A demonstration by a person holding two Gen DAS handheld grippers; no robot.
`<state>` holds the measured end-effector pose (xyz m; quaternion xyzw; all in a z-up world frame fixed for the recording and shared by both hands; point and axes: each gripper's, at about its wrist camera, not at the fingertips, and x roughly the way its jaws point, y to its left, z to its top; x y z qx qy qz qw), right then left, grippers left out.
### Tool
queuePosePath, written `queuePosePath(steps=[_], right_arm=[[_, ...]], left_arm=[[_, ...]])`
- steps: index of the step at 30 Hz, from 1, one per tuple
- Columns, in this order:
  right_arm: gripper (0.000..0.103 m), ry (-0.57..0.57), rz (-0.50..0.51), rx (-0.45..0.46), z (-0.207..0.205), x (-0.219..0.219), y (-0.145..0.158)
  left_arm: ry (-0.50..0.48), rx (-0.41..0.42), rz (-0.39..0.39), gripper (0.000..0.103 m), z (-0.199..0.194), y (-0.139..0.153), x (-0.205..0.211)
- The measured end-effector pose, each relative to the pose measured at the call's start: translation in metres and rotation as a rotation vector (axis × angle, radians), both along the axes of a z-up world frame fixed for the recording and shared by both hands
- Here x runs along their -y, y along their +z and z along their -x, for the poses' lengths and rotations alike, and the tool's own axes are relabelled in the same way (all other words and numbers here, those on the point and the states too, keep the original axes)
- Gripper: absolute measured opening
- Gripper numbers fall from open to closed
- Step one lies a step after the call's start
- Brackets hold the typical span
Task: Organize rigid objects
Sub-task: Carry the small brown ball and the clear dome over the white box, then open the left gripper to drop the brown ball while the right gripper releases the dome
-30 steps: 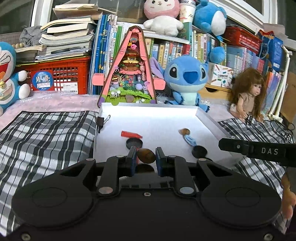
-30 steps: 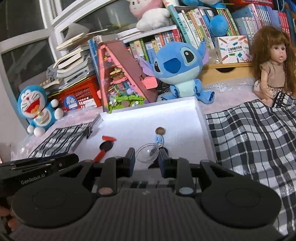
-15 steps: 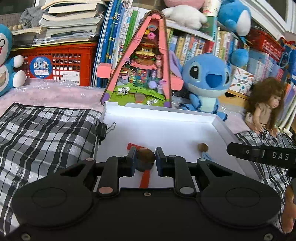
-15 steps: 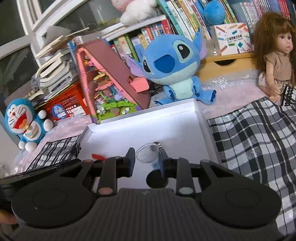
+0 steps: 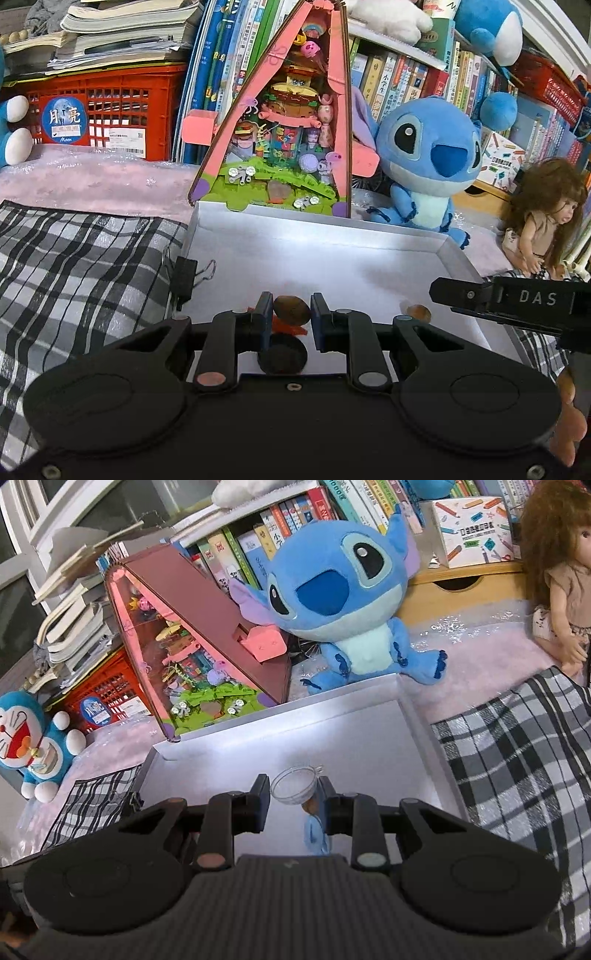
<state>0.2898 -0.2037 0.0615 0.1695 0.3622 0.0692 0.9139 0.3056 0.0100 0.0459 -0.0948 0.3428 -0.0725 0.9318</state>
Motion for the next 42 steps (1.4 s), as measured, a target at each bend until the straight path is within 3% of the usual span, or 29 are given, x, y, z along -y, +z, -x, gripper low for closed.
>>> queuePosePath(steps=[16,32,35,38,42], right_arm=[[0.032,-0.019,0.091,-0.034,-0.030,-0.016,-0.015],[0.034,-0.020,0.091,-0.056,-0.035,-0.018,-0.023],[0.036,-0.020,0.086,-0.043,-0.032,-0.018,-0.022],[0.052,-0.018,0.073,-0.028,-0.028,-0.016,-0.019],[0.059,0.012,0.085,0.012,-0.015,-0.015,-0.012]], left_arm=[[0.031,-0.025,-0.021,0.020,-0.026,-0.015,-0.002],[0.031,-0.031,-0.040,0.020,-0.024,-0.022,-0.002],[0.034,-0.028,-0.043,0.028,-0.019,-0.019,-0.002],[0.033,-0.013,-0.058,0.036,-0.010,-0.013,-0.001],[0.006,0.009,-0.051,0.048,0.006,-0.003,-0.001]])
